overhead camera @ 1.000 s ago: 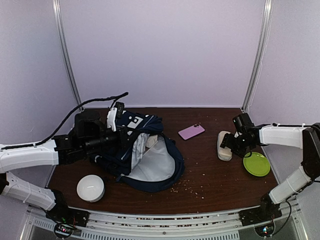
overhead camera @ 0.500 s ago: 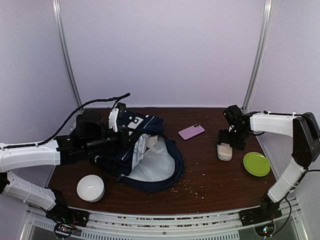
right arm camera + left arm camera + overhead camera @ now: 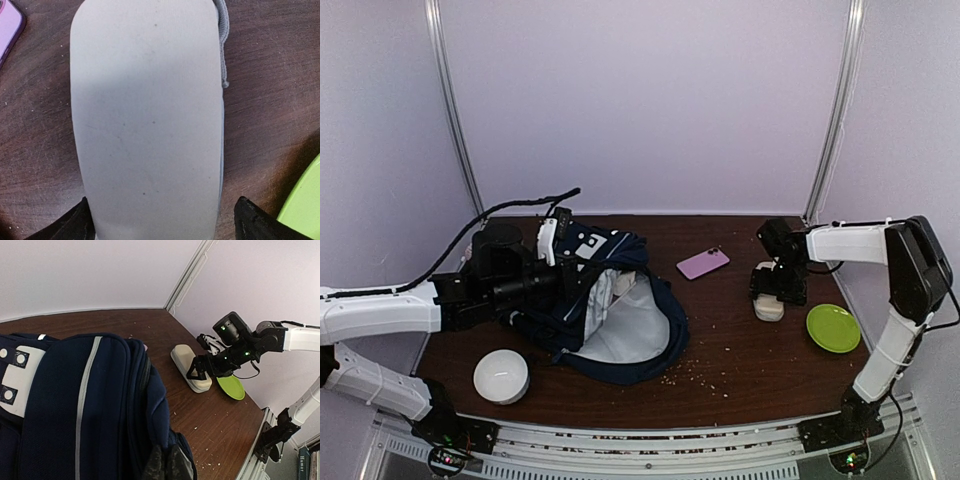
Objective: Pack the student bag
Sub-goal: Pick up the stationery from the center of the board.
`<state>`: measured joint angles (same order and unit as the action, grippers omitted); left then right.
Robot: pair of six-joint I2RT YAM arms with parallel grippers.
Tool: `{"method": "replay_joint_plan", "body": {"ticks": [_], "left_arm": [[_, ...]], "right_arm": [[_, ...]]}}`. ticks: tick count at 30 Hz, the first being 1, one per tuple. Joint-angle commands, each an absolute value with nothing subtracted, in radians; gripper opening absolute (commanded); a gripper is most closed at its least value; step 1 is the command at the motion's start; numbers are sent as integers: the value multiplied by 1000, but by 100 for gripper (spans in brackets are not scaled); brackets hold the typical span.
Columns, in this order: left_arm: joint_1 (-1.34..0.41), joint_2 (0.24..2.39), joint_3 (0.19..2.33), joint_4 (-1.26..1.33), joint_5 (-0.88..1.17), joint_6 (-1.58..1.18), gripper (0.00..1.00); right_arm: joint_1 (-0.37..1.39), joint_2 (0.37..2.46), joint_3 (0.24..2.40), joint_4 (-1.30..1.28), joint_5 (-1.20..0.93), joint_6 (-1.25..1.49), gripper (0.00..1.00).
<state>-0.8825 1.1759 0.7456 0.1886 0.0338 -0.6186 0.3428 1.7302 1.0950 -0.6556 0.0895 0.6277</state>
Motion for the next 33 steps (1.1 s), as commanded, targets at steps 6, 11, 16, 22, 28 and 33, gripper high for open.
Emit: {"method": "replay_joint_plan", "body": {"ticks": [6, 11, 16, 22, 28, 33], "left_arm": [[-876, 1159, 745, 277, 29, -612, 0], [-876, 1158, 748, 274, 28, -611, 0], [-876, 1149, 750, 264, 23, -611, 0], [-876, 1124, 761, 221, -8, -594, 0], [-876, 1095, 794, 157, -51, -553, 0], [-871, 1080, 833, 118, -63, -536, 0]], "right_arm": [[348, 1775, 1134, -664, 88, 605, 91], [348, 1775, 1134, -662, 49, 570, 82], [348, 1728, 1100, -640, 22, 558, 70], [352, 1583, 1029, -588, -49, 553, 60], [424, 1337, 978, -579, -152, 526, 60], [539, 1133, 923, -533, -285, 554, 60]]}}
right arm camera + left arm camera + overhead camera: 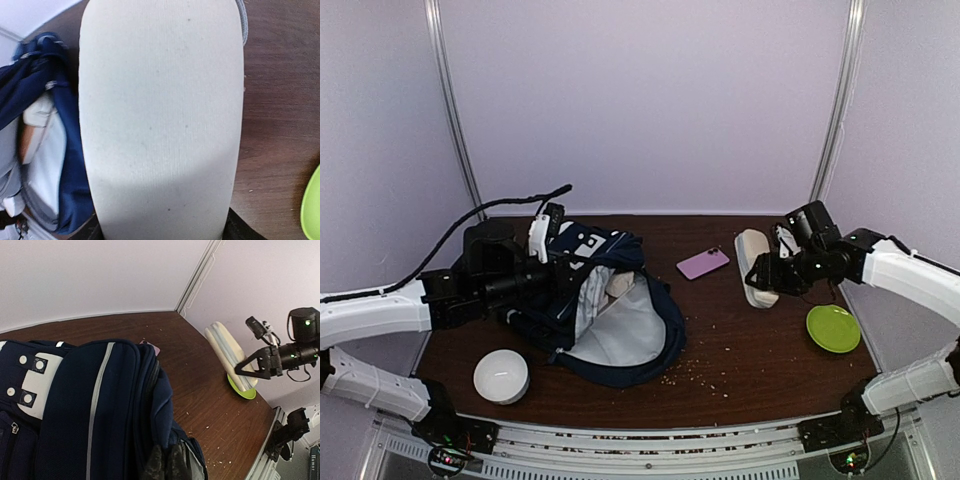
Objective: Pack the student bag
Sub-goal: Pick up the stationery from the center of the board, then place the stationery in the student bag.
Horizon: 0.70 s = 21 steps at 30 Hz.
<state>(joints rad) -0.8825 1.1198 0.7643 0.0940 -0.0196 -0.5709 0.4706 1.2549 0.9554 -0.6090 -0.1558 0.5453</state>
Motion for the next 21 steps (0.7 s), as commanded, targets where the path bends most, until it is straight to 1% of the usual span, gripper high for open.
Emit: {"method": "replay_joint_plan", "body": {"ticks": [1, 6, 10, 14, 21], "left_arm": [[-870, 1075, 839, 123, -57, -534, 0], [-868, 1041, 874, 140, -51, -519, 0], [-868, 1037, 878, 179, -51, -505, 0], [-868, 1046, 879, 220, -45, -518, 0], [-869, 1057, 886, 260, -28, -551, 0]], "right_arm": [[556, 1105, 913, -516, -317, 579, 60], [682, 1016, 880, -430, -398, 673, 59], [766, 1045, 820, -257, -455, 787, 59], [865, 1177, 850, -144, -483, 834, 59], [984, 1478, 1070, -121, -513, 845, 59]]}}
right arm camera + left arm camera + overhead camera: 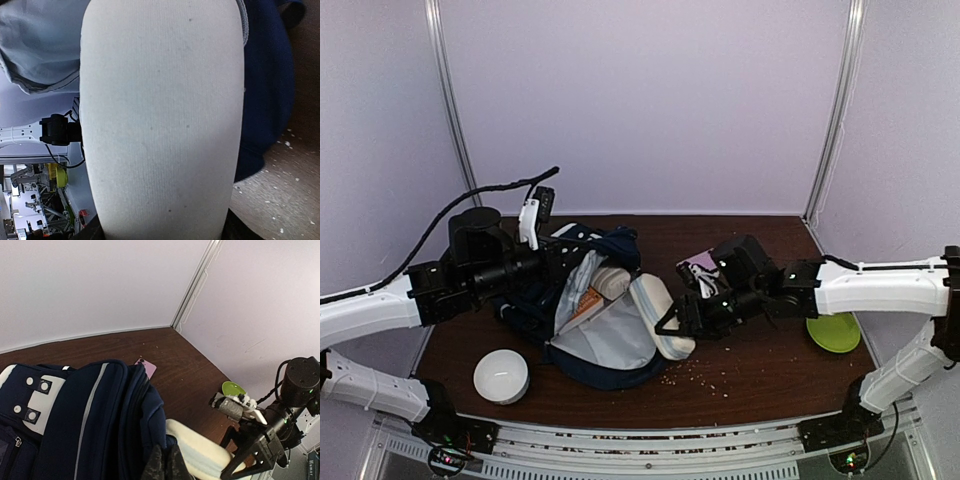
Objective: Pack the student bag
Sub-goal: Place the stationery in the student bag.
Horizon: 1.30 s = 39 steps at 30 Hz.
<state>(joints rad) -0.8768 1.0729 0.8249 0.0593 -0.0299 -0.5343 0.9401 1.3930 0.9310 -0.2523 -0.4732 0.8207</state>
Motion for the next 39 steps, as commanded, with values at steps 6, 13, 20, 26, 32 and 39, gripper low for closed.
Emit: {"method": "replay_joint_plan", "body": {"ticks": [6, 13, 20, 26, 32, 39], "left_arm": [[-869, 1049, 905, 268, 6, -574, 0], [-869, 1022, 904, 297, 34, -589, 0], [-868, 1031, 901, 330, 74, -612, 0], [-870, 1051, 885, 361, 106, -647, 0], [-870, 1038, 863, 342, 60, -635, 0], [-870, 1057, 832, 333, -43, -645, 0]], "right_arm": [[1006, 1703, 1276, -155, -548, 848, 59], [1010, 1871, 1396, -227, -520, 833, 59], [1012, 2001, 1497, -226, -472, 864, 59], [1010, 2060, 1572, -192, -356, 939, 59], [1011, 1984, 1509, -131, -254, 1054, 59], [1015, 1812, 1307, -68, -132, 1160, 59]]}}
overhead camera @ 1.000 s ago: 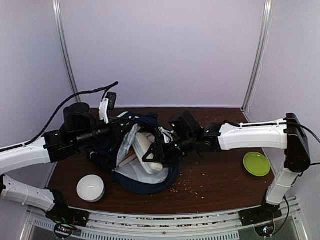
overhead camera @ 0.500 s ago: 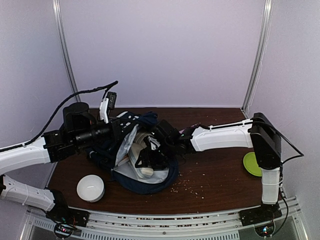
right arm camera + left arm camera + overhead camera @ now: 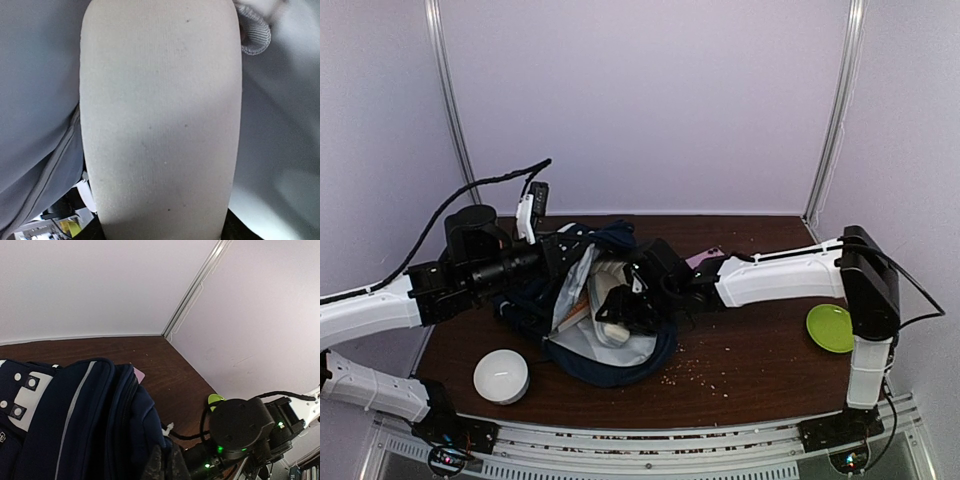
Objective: Pack the student bag
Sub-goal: Place the stationery in the student bag.
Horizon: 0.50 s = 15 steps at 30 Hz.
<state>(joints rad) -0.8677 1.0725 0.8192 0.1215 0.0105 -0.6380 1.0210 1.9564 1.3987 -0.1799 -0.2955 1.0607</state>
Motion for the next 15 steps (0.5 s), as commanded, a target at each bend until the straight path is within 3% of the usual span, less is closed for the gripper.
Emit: {"method": "replay_joint_plan", "body": {"ticks": [1, 5, 15], "left_arm": [[-870, 1066, 834, 336, -46, -649, 0], [-870, 1094, 842, 362, -23, -670, 0], [-870, 1061, 871, 344, 35, -671, 0]], "right_arm": [[1014, 1799, 1276, -53, -120, 1176, 59], [1014, 1824, 1309, -63, -134, 1192, 59], [1057, 2037, 1630, -236, -240, 1067, 58]]}}
